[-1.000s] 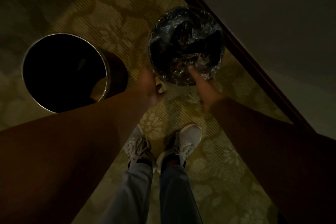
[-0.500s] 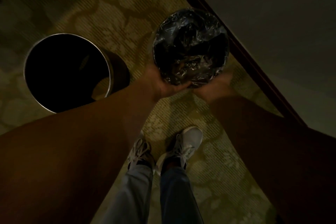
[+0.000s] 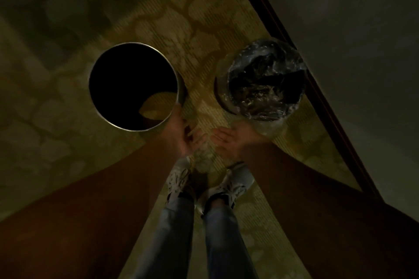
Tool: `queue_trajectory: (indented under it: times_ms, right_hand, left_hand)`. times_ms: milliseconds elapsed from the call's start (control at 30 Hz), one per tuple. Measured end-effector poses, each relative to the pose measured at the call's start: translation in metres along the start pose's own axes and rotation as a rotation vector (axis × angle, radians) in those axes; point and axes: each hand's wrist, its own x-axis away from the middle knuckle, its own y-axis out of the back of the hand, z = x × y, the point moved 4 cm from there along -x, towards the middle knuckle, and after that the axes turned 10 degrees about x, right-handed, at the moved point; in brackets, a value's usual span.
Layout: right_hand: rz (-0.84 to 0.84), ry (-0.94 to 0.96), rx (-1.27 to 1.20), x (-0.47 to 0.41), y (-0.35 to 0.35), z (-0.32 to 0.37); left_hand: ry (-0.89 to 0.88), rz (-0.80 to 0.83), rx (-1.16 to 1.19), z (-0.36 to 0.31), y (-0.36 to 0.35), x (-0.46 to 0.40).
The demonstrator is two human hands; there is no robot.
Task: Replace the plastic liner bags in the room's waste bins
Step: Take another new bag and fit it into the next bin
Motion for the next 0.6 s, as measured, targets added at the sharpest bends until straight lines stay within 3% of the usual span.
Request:
queue_trajectory:
  times_ms: [133,333,600]
  right_hand:
    - [-0.009,0.15,0.352,-0.005,-0.07,0.011]
    - [-0.168,0.458,0.885,-0.047,-0.131,0.029]
    - [-0.179,0.501,1.068,-0.061,-0.133,0.026]
  left_hand:
    - [-0.026,-0.046,0.088,-0.022,0.041,-0.002]
    - [-0.068,-0.037,0.039,-0.041,0.095,-0.028]
    - [-0.274,-0.119,-0.06,-0.058,0.111,-0.037]
